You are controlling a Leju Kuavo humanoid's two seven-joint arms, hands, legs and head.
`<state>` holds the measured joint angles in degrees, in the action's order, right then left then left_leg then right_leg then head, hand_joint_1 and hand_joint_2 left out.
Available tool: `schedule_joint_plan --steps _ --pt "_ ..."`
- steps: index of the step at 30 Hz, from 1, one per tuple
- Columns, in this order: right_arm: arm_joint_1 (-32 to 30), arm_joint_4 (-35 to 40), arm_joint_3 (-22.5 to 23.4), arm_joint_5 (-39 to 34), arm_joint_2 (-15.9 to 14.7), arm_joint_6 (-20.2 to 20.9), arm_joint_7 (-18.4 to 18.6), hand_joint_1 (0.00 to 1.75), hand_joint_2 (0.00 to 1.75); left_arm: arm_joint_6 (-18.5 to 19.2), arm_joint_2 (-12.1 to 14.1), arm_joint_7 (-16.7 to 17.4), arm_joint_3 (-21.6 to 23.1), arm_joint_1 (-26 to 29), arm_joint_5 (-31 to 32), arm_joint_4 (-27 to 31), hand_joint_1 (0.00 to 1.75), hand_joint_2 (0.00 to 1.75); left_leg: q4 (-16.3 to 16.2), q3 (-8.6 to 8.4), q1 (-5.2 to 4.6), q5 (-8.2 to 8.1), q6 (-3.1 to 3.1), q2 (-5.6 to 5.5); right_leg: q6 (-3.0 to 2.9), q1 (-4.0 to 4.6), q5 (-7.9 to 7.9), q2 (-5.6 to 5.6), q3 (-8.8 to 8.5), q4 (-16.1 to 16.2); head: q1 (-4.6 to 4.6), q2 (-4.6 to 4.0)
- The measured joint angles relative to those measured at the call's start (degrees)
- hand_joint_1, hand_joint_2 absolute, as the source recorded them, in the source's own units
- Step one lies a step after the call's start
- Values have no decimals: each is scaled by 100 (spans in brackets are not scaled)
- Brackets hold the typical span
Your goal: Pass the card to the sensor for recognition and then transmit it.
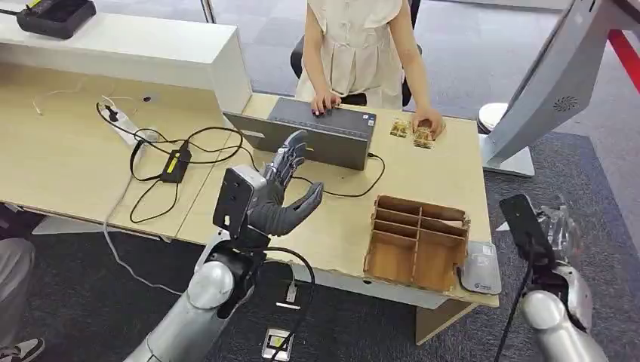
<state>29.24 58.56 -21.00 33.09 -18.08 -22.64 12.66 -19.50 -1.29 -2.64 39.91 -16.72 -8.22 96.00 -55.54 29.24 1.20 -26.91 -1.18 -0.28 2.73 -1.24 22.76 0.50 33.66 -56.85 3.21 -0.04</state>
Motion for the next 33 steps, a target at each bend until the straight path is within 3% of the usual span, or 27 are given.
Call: schedule_joint_plan --steps 15,22,27,33 --pt "734 896 89 -7 -50 48 105 175 175 129 9 -68 59 -32 -122 -7 0 175 0 1 -1 2 2 1 0 -1 -5 2 1 0 2 0" --pt "1075 985 -57 -9 4 475 94 175 175 252 -46 -184 147 -176 -265 -101 0 175 0 4 0 3 2 1 0 -1 -6 2 2 0 0 0" --pt "1670 509 -271 45 151 784 -52 175 175 444 -122 -234 254 -350 -395 -227 0 175 0 10 -1 7 3 0 1 -1 -8 1 5 -1 0 0" --pt "2534 -638 -559 85 389 870 -138 175 175 691 -190 -232 391 -530 -514 -363 0 175 0 11 -1 9 3 -1 4 -1 -11 0 6 -1 -2 0"
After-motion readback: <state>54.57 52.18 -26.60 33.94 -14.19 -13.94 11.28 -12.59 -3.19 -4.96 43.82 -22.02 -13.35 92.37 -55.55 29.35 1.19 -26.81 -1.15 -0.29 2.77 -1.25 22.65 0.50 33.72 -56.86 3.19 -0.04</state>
